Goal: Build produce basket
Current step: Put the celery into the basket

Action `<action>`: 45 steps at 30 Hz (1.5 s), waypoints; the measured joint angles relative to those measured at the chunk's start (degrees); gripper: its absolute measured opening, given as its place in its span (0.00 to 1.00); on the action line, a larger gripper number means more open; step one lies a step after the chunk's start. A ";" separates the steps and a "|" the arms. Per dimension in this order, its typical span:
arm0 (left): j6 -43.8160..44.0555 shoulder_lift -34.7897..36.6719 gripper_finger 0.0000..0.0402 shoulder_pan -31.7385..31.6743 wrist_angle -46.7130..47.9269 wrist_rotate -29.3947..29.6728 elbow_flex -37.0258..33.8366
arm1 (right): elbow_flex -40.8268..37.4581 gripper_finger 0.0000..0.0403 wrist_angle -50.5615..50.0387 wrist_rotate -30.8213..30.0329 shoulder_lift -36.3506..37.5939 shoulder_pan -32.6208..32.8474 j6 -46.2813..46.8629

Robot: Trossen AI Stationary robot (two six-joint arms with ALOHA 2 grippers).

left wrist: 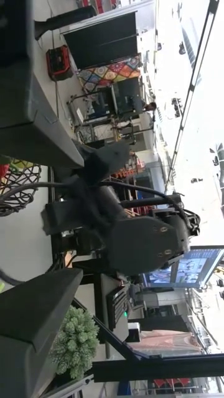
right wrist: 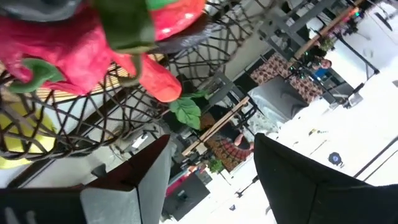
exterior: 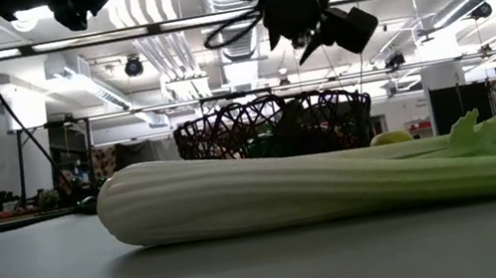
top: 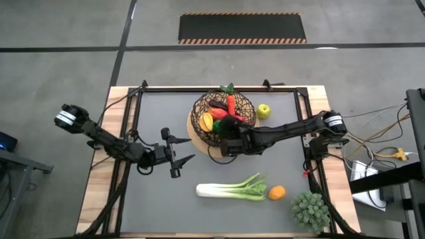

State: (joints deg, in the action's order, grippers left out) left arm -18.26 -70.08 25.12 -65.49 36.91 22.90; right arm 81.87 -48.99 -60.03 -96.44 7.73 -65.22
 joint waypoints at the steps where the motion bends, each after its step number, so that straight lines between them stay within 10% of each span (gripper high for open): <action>1: 0.02 0.00 0.64 0.00 0.02 0.00 0.00 | 0.29 0.53 0.03 -0.04 0.39 0.09 0.86; 13: 2.80 -0.02 0.64 0.00 0.40 -0.05 0.00 | 1.98 0.53 -1.96 -9.83 5.43 2.48 33.27; 19: 12.27 -1.45 0.64 0.32 0.65 -1.99 0.38 | 1.62 0.50 -1.76 9.15 11.39 3.69 56.94; 27: 18.63 -9.90 0.64 3.22 6.98 -3.63 6.51 | -2.44 0.41 11.91 35.31 20.11 5.94 59.24; 39: 42.01 -14.57 0.64 4.43 65.94 -14.21 28.25 | -10.29 0.36 15.03 32.09 24.05 15.05 63.84; 45: 42.97 -19.63 0.64 4.56 72.24 -20.40 33.79 | -12.91 0.36 15.03 28.41 24.04 19.05 66.39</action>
State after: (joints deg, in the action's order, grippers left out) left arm 24.71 -89.71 29.68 6.75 16.51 56.69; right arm 68.96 -33.96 -31.62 -72.40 26.78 1.17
